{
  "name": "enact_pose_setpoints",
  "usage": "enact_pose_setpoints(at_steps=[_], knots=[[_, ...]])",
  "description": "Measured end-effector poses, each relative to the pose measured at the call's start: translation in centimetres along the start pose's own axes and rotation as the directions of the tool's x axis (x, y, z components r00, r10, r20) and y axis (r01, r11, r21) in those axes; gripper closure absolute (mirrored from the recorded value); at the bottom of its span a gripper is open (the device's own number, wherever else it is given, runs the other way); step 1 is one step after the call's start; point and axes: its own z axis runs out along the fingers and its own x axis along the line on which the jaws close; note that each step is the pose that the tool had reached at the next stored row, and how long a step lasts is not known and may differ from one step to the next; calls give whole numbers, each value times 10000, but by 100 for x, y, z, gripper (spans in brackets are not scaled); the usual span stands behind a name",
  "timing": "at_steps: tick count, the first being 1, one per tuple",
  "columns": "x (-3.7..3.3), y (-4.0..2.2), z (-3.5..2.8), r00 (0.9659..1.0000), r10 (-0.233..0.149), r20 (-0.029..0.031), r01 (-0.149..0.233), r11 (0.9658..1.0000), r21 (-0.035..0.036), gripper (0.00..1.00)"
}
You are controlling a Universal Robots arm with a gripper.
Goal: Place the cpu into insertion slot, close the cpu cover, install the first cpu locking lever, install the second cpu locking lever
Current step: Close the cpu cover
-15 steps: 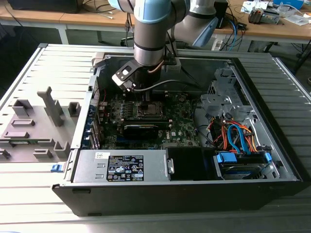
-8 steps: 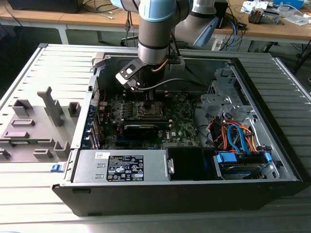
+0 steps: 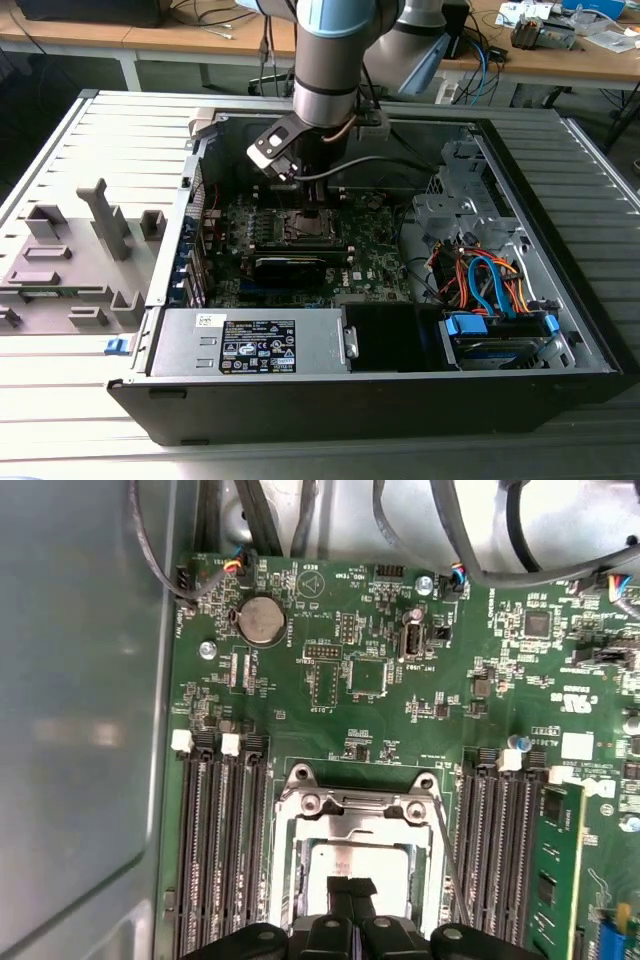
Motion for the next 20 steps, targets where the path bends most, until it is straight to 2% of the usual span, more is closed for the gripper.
enact_pose_setpoints(at_steps=[5,11,20], knots=[[-1,-4,-90,10000,-24,-26,24,10000,-2,89],[-1,-7,-168,10000,-29,-31,29,10000,-2,89],[-1,-7,-171,10000,-30,-39,30,10000,-3,89]])
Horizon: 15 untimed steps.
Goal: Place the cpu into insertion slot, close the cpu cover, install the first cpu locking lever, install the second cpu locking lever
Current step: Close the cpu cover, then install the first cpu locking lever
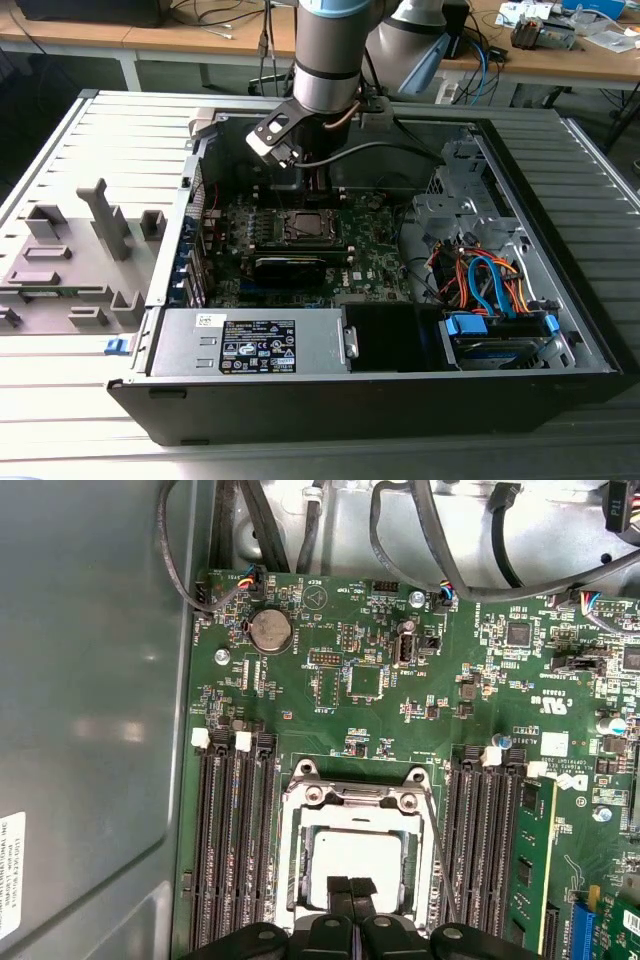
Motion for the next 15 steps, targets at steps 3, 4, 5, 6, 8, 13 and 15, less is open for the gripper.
enact_pose_setpoints(at_steps=[3,4,5,6,8,13,15], knots=[[0,0,0,10000,0,-2,0,10000,0,89],[0,0,0,10000,0,-3,0,10000,0,89],[0,0,0,10000,-15,-3,15,10000,0,89],[0,0,0,10000,-41,-2,41,10000,0,89],[-1,0,-1,9996,-287,9,287,9996,0,89],[0,0,0,9966,-823,29,823,9966,1,89],[0,0,0,9952,-983,35,983,9952,1,89]])
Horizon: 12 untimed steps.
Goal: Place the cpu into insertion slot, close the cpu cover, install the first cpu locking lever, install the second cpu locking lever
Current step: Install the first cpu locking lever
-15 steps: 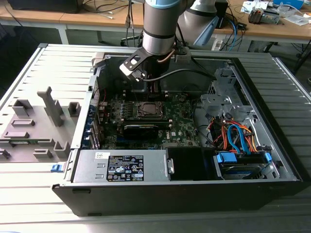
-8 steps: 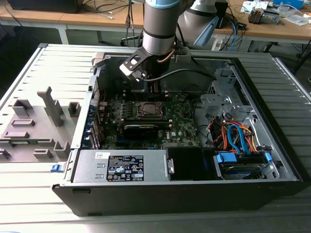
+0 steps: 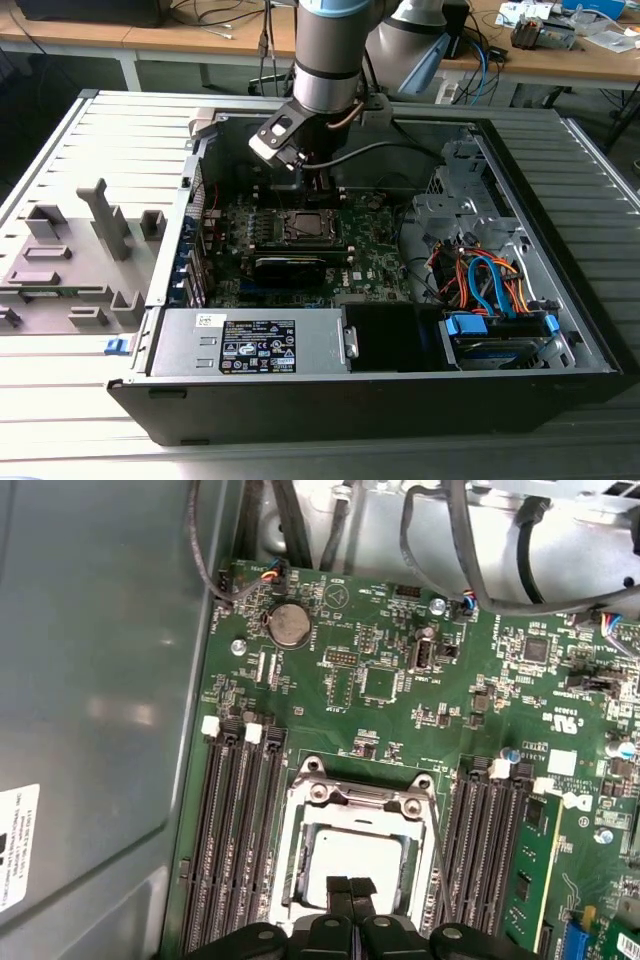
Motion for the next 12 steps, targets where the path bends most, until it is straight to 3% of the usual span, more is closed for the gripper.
enact_pose_setpoints(at_steps=[12], knots=[[0,0,0,9986,-533,20,533,9986,0,89]])
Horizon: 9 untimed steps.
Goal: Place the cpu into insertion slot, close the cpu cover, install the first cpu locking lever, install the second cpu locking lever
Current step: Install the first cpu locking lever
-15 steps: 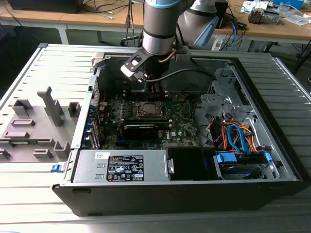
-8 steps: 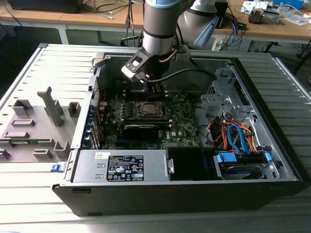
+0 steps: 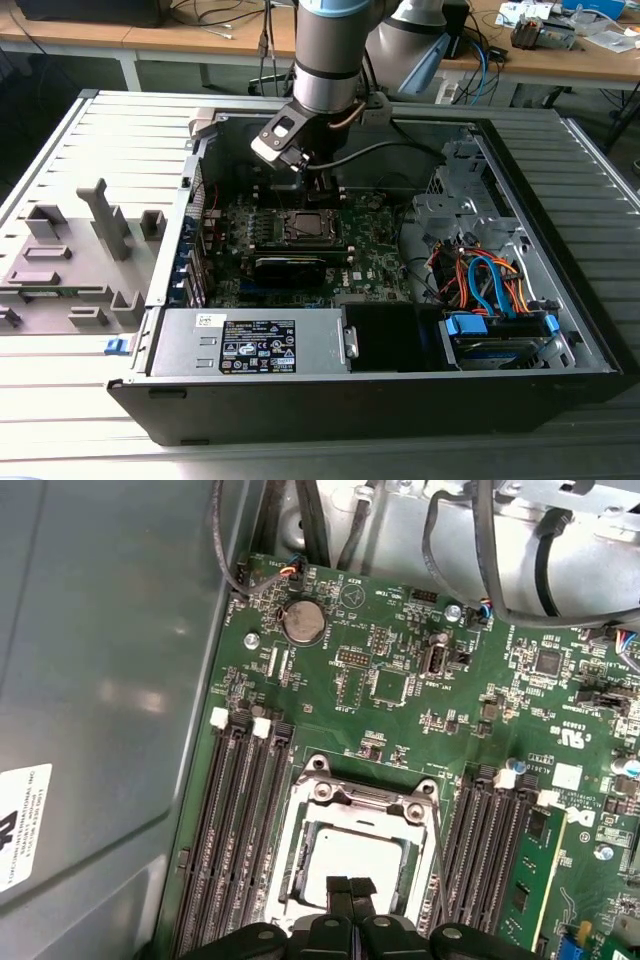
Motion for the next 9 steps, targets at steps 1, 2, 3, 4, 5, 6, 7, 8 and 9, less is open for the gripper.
enact_pose_setpoints(at_steps=[1,2,3,4,5,6,7,8,9], knots=[[0,0,0,10000,-26,1,26,10000,0,89],[0,0,0,10000,-78,3,78,10000,0,89],[0,0,0,9999,-133,5,133,9999,0,89],[0,0,0,9998,-186,7,186,9998,0,89],[0,0,0,9997,-225,9,225,9997,0,89],[0,0,0,9997,-257,10,257,9997,0,89],[0,0,0,9996,-282,11,282,9996,0,89],[0,0,0,9994,-339,13,339,9994,0,89],[0,0,0,9993,-365,14,365,9993,0,89]])
